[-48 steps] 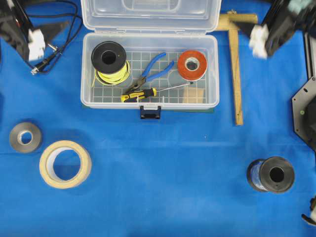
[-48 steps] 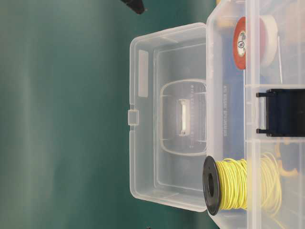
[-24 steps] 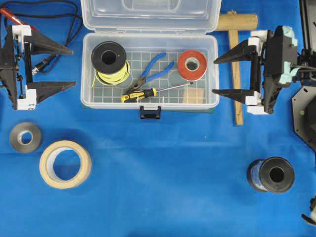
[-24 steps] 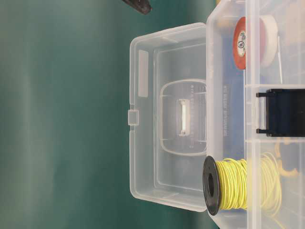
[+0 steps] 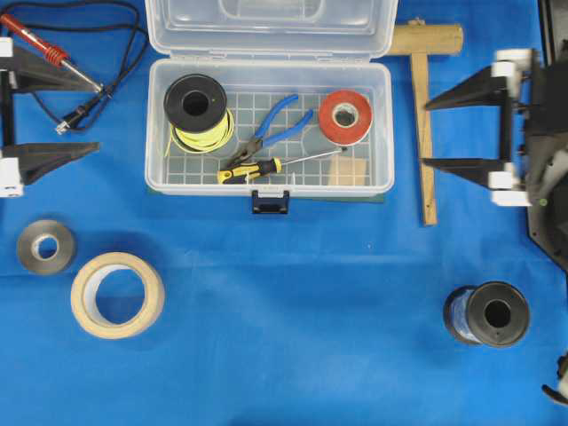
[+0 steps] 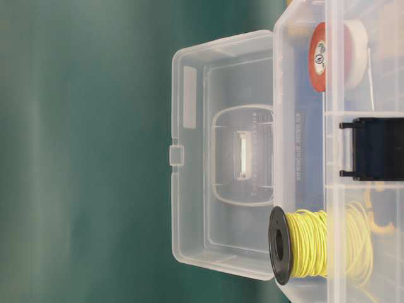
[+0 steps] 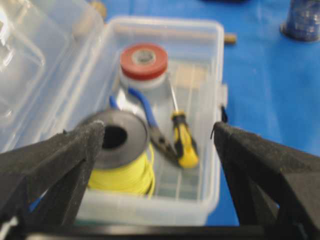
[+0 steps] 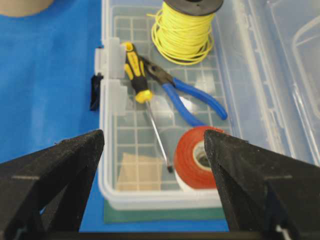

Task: Open the tool box with both arms.

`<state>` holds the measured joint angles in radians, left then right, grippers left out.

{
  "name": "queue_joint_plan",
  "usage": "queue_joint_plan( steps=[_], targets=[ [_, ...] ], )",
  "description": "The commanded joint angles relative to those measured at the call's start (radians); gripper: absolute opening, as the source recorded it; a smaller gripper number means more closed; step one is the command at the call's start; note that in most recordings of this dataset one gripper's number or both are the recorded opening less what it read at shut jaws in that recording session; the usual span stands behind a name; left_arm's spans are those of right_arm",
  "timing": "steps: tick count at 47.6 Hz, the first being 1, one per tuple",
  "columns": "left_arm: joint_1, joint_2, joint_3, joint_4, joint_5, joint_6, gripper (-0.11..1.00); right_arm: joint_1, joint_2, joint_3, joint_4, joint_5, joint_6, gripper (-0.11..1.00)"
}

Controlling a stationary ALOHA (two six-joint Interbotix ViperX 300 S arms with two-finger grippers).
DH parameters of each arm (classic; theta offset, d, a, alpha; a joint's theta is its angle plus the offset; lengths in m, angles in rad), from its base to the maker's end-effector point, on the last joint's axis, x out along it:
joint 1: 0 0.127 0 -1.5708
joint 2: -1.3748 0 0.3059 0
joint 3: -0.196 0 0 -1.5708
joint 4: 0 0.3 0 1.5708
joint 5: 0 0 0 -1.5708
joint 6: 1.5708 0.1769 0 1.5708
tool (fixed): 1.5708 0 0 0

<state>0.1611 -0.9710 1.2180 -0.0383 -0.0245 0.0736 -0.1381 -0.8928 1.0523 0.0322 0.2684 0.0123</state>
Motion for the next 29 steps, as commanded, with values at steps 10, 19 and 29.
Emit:
queue_joint_plan(
  steps=[10,19,29],
  targets=[
    [-0.002,-0.170,0.025,0.000,0.213,-0.009,0.88,0.003,-0.170,0.071,0.011,0.097,0.009,0.80],
    [-0.002,-0.224,0.087,-0.003,0.219,-0.041,0.88,0.003,-0.201,0.143,0.011,0.092,0.048,0.80],
    [-0.002,-0.230,0.115,-0.003,0.218,-0.060,0.88,0.003,-0.175,0.163,0.011,0.057,0.058,0.80]
  ],
)
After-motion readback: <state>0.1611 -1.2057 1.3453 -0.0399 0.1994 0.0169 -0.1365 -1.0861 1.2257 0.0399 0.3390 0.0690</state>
